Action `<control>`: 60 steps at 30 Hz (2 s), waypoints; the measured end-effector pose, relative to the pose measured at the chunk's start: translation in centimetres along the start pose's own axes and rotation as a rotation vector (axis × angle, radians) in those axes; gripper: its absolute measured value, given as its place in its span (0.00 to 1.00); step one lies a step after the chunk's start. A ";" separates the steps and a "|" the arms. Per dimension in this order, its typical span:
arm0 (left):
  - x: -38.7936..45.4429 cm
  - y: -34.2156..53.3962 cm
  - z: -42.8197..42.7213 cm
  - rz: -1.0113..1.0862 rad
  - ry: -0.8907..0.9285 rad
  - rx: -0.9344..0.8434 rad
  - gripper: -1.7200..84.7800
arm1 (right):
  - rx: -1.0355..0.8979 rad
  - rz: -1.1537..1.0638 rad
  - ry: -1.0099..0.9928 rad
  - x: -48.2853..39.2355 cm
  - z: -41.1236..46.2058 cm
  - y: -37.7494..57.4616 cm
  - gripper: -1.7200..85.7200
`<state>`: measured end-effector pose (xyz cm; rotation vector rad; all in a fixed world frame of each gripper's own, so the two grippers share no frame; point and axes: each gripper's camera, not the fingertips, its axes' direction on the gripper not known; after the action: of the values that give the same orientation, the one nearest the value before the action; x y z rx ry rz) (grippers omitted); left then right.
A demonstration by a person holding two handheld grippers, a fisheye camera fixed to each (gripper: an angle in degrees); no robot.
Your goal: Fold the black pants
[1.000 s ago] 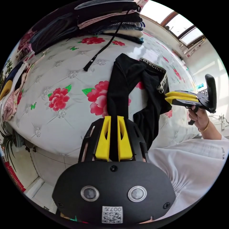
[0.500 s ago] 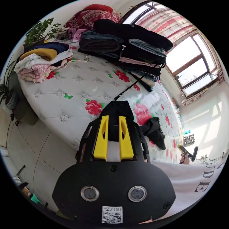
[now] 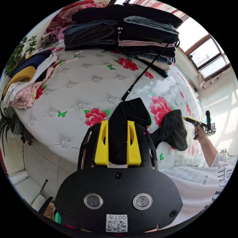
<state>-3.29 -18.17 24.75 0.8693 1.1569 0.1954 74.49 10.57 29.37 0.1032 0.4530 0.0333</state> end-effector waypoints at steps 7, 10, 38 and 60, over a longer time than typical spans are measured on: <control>-2.2 -3.6 4.4 -0.066 0.011 -0.126 0.10 | -0.117 -0.096 0.048 -3.4 0.7 -4.2 0.08; -5.4 -4.3 -0.4 -0.192 0.067 -0.024 0.07 | 0.120 -0.044 -0.056 -1.0 -8.1 -3.6 0.06; 7.4 0.3 -4.0 0.023 0.249 0.049 0.12 | 0.377 0.309 -0.006 9.3 -19.6 19.9 0.03; 16.4 -16.5 8.0 0.209 0.133 0.046 0.03 | -0.076 0.185 0.246 1.8 -7.7 3.8 0.02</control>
<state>5.80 -24.08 2.73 1.0305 1.1971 0.4042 72.69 15.18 22.13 0.0661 0.6865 0.2470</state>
